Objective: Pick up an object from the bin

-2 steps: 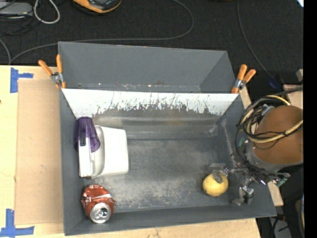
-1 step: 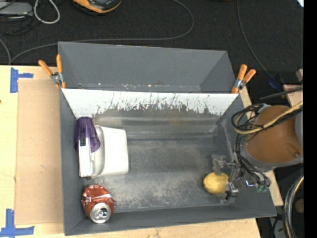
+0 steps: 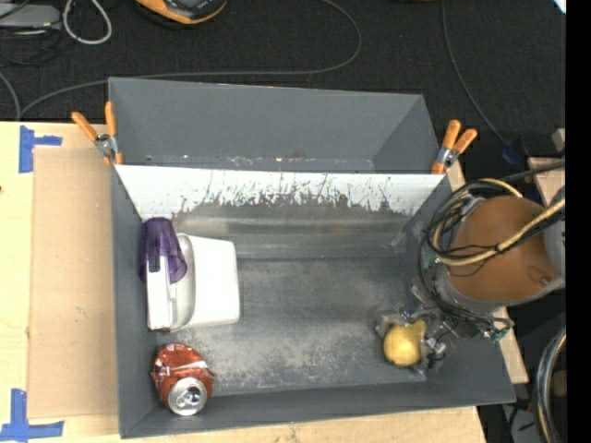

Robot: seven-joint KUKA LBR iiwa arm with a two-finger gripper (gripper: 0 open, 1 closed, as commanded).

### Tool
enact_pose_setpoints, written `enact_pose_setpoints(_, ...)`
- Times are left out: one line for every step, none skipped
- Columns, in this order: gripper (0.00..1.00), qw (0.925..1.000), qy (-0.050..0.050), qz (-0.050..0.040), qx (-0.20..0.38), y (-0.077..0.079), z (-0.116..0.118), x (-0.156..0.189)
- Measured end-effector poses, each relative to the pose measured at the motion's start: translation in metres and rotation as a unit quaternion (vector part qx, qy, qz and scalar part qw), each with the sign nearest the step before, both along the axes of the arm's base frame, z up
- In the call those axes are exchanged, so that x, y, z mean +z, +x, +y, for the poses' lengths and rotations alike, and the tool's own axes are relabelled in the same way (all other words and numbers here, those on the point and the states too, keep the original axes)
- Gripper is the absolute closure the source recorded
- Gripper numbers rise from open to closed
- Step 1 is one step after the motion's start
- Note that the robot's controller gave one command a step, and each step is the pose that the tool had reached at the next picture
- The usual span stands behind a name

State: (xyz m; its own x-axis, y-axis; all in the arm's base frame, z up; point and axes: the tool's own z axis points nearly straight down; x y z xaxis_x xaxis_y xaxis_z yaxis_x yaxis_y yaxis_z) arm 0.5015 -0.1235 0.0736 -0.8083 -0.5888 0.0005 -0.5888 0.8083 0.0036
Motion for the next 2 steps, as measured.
enact_pose_setpoints(1.00,0.9979,0.000,0.0005,0.065,0.0021,0.0012,-0.0021)
enact_pose_setpoints(1.00,0.9979,0.002,0.0036,0.065,0.0003,0.0022,0.0062)
